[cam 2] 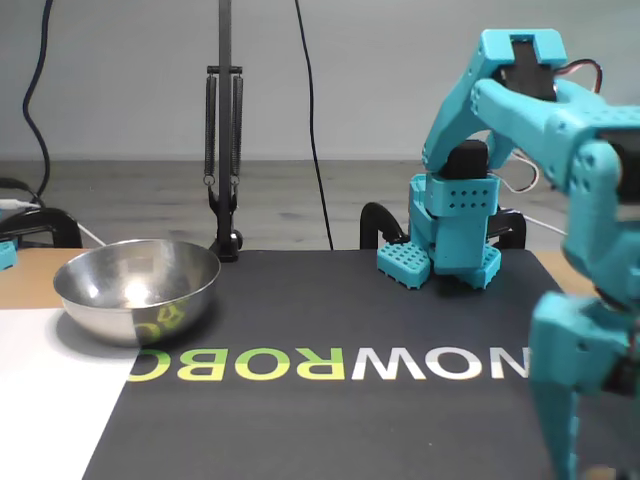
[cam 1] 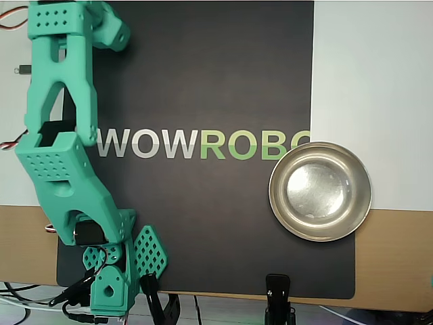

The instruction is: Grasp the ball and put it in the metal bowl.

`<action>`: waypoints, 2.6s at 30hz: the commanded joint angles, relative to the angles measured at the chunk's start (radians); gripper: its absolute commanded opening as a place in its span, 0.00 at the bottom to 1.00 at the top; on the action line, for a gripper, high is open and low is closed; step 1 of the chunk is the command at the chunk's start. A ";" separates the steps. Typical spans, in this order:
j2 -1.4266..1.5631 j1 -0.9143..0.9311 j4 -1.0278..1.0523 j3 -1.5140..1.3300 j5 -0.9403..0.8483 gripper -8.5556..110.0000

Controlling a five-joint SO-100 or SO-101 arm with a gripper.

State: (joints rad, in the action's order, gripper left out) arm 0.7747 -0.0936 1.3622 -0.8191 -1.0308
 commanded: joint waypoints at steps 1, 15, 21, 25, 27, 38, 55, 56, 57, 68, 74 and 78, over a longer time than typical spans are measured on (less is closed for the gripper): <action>0.124 0.003 0.031 0.037 0.005 0.46; 0.434 0.117 0.097 0.006 0.316 0.47; 0.595 0.209 0.107 -0.141 0.400 0.47; 0.699 0.291 0.104 -0.250 0.451 0.47; 0.742 0.337 0.104 -0.299 0.456 0.47; 0.871 0.621 0.112 -0.451 0.454 0.47; 0.861 1.019 0.101 -0.594 0.445 0.47; 0.859 1.037 0.101 -0.606 0.445 0.47; 0.859 1.054 0.101 -0.615 0.445 0.47; 0.801 1.233 0.101 -0.653 0.443 0.47; 0.689 1.279 0.101 -0.572 0.443 0.47; 0.617 1.307 0.101 -0.494 0.443 0.47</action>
State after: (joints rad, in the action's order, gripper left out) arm 1.4097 1.2072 1.4711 -1.3898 -0.5890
